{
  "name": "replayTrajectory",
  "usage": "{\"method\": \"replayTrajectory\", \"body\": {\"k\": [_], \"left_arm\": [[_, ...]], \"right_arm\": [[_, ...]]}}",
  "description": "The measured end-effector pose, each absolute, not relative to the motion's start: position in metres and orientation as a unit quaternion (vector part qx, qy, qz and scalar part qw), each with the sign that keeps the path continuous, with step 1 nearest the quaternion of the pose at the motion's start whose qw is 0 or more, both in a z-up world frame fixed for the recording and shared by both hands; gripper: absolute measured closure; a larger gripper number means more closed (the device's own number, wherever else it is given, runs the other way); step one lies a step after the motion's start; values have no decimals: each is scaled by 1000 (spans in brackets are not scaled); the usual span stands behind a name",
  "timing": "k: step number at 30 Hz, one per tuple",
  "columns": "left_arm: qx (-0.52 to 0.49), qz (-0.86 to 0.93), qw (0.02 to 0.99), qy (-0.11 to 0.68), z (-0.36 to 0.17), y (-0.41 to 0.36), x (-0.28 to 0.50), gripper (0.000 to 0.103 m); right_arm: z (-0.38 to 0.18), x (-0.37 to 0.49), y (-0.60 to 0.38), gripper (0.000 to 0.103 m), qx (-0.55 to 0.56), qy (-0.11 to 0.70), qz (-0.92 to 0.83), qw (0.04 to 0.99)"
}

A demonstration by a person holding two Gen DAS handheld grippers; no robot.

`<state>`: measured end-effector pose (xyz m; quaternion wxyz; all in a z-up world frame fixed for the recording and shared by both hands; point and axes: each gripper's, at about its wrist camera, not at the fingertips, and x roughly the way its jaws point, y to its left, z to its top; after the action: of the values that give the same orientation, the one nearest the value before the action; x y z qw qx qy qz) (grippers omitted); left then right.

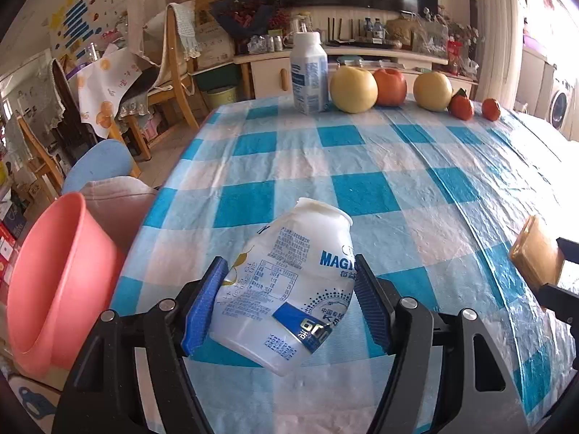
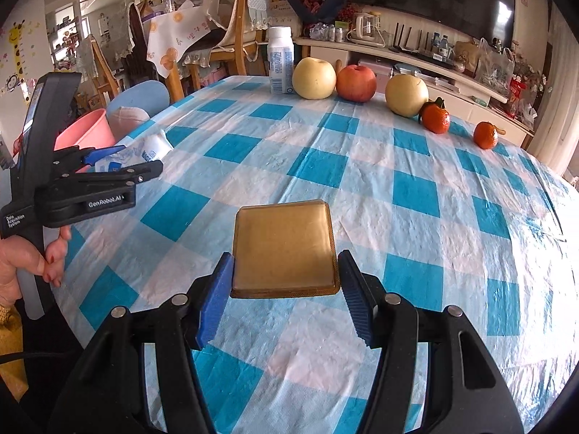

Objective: Collect trash
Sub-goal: 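Lift both held items and carry them toward the pink bucket, then hold both items over the pink bucket and open both tools to drop them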

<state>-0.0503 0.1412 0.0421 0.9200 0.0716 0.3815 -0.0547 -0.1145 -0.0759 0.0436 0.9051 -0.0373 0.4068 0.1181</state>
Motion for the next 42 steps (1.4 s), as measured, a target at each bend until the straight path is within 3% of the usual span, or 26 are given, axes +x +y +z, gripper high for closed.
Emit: {"method": "replayTrajectory", "body": {"k": [17,42], "left_arm": [[12,57,950,305,86,246,-68,33],[-40,137,952,270,92,315,-63,33]], "right_arm": [[59,-117,-29,43,-49,398,135,906],[93,-85,63,43,-72,361,209,906]]}}
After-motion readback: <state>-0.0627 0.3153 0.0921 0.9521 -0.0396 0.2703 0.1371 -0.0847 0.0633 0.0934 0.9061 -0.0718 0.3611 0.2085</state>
